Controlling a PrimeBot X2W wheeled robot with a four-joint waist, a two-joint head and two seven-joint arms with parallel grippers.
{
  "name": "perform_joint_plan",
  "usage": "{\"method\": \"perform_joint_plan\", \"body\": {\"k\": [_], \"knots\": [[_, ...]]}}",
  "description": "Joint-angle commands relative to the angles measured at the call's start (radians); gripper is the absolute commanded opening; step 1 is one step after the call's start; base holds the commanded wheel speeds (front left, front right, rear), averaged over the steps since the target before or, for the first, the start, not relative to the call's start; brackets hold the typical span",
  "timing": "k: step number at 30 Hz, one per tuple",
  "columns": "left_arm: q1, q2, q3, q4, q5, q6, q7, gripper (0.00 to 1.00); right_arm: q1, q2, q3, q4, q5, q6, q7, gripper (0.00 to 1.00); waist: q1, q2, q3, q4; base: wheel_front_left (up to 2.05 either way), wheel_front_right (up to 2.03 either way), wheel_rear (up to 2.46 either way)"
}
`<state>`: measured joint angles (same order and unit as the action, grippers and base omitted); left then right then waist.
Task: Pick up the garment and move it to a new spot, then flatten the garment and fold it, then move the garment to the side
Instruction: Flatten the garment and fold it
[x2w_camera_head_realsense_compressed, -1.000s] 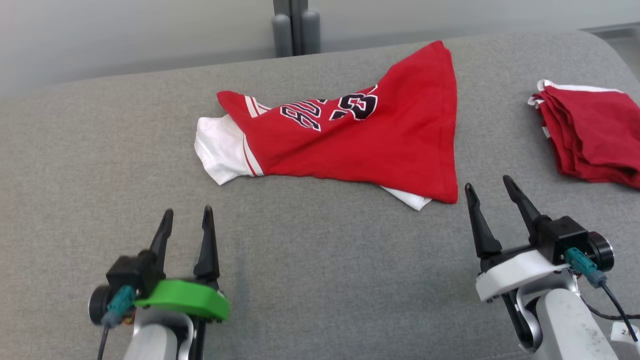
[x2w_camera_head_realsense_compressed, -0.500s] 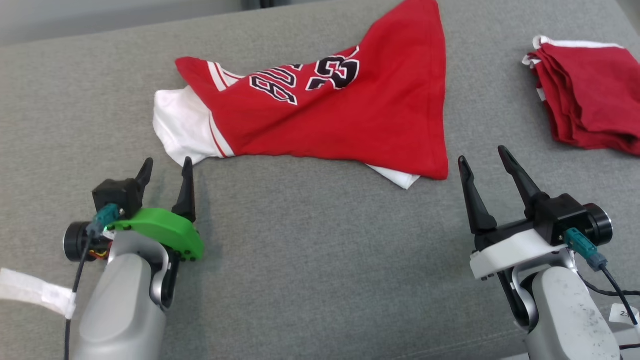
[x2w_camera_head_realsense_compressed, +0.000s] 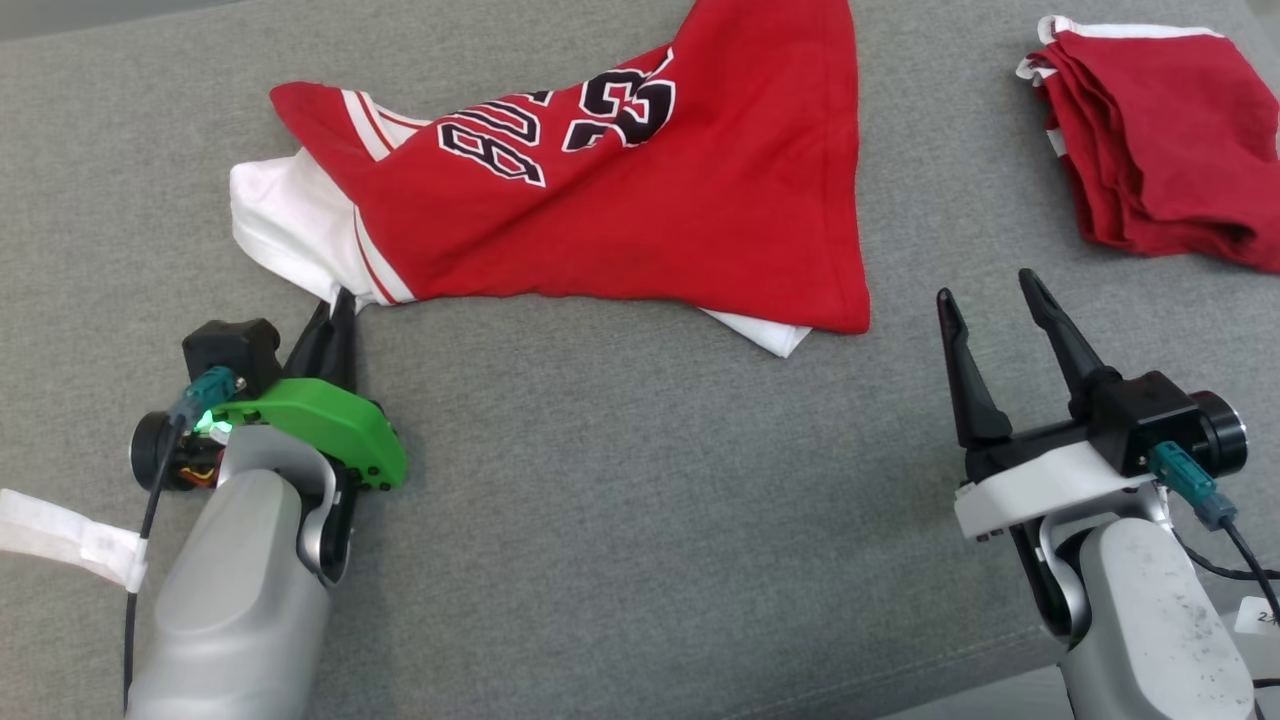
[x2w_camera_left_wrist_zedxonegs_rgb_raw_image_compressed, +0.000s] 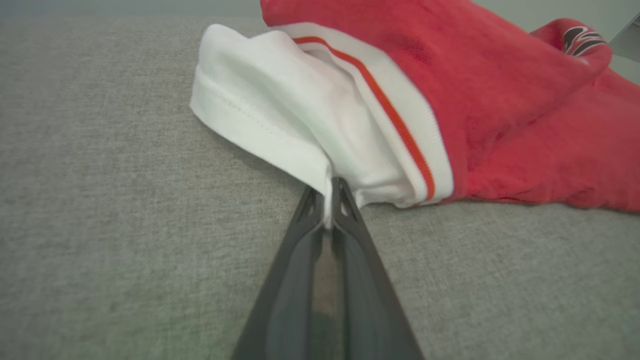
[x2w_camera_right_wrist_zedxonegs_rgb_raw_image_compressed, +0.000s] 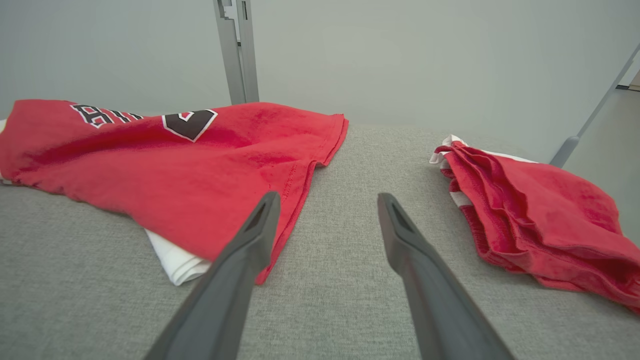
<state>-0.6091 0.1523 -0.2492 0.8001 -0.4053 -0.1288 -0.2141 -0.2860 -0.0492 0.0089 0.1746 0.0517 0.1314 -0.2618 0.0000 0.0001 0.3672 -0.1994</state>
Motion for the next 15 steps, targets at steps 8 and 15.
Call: {"method": "perform_joint_plan", "body": {"k": [8,15], "knots": [[0.085,0.022,-0.014,-0.084,-0.009,-0.002,-0.048,0.0,0.021,-0.003,-0.018,0.002,-0.009,-0.002,-0.004,1.0,0.0,-0.0001,-0.071,0.089,0.0,0.0,0.0],[0.275,0.023,0.005,-0.306,0.02,0.027,-0.052,0.0,0.065,-0.003,-0.046,0.015,-0.011,-0.002,-0.004,1.0,0.0,-0.0001,-0.139,0.169,0.0,0.0,0.0]]}}
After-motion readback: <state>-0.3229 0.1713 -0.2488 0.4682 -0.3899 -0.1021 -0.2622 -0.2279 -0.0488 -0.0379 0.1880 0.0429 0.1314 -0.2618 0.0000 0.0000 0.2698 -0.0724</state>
